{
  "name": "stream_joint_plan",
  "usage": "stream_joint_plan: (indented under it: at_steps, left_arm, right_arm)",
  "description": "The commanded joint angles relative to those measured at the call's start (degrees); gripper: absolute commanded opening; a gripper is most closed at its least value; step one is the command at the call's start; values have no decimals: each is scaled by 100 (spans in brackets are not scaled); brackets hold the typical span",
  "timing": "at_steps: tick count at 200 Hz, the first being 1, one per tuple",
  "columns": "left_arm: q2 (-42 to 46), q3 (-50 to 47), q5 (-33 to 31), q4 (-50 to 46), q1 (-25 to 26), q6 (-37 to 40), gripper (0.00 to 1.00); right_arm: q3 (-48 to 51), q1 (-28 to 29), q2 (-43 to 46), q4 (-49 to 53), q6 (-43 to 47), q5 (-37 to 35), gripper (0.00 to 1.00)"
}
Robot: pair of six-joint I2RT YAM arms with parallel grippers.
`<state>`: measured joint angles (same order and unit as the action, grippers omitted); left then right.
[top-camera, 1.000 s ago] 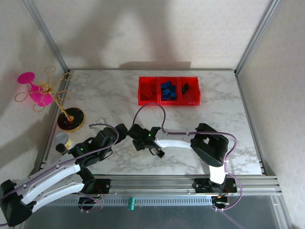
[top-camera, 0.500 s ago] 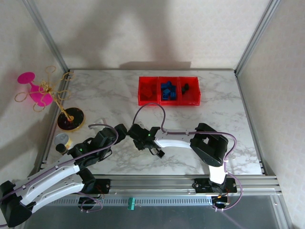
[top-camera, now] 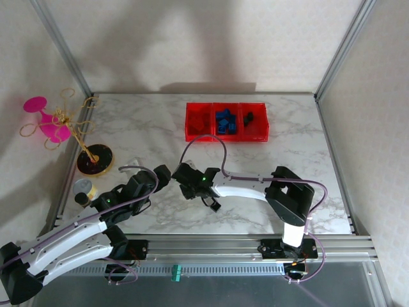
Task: Sort the legos into containers by color
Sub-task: Pick up the lego from the bottom-center of the table, then place the lego in the container.
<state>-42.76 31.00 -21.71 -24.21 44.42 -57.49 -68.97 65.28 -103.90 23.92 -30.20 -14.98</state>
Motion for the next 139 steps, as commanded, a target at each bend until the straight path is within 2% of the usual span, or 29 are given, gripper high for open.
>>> stream_joint_plan:
  at_steps: [1, 38, 86, 112, 139]
  left_arm:
    - [-12, 194, -44, -1, -43, -175, 99]
    - [-228, 340, 135, 303, -48, 28, 100]
    - [-1046, 800, 441, 918, -48, 471, 100]
    - [-1598, 1097, 703, 1300, -56, 707, 100]
    - [-2149, 1417, 903, 1561, -54, 894, 100]
  right_arm:
    - [107, -285, 393, 91, -102, 49, 39]
    - [134, -1041, 800, 19, 116, 46, 40]
    - [31, -2705, 1142, -437, 390, -67, 40]
    - [-347, -3623, 1004, -730, 454, -130, 40]
    - [-846, -4281, 494, -1006, 556, -287, 40]
